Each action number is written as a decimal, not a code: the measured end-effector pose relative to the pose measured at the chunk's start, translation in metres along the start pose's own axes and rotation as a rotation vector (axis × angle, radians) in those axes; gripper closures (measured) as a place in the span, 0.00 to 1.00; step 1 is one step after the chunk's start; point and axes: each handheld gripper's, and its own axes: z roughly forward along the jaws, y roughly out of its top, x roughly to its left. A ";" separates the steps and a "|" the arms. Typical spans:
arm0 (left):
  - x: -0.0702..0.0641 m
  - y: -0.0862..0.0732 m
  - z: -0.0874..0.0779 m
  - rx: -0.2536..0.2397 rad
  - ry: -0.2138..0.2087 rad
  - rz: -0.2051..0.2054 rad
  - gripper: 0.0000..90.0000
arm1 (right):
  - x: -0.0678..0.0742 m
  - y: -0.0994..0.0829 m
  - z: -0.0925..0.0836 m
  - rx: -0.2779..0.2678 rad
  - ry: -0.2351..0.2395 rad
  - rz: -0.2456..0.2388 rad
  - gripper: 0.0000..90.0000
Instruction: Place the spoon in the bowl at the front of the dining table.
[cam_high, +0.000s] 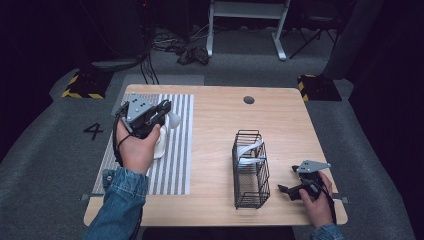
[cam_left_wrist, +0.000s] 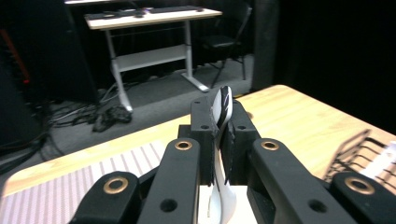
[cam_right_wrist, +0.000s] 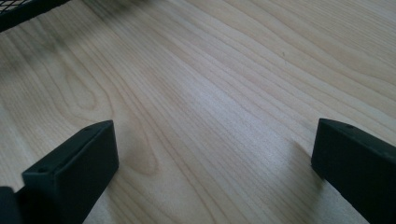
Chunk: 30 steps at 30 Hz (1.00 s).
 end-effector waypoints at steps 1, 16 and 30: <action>0.000 0.000 0.000 0.000 0.000 0.000 0.94 | 0.000 0.000 0.000 0.000 0.000 0.000 0.01; 0.045 -0.024 -0.002 0.038 0.198 -0.020 0.94 | 0.000 0.000 0.000 0.000 0.000 0.000 0.01; 0.075 -0.058 -0.002 0.071 0.256 -0.075 0.94 | 0.000 0.000 0.000 0.000 0.000 0.000 0.01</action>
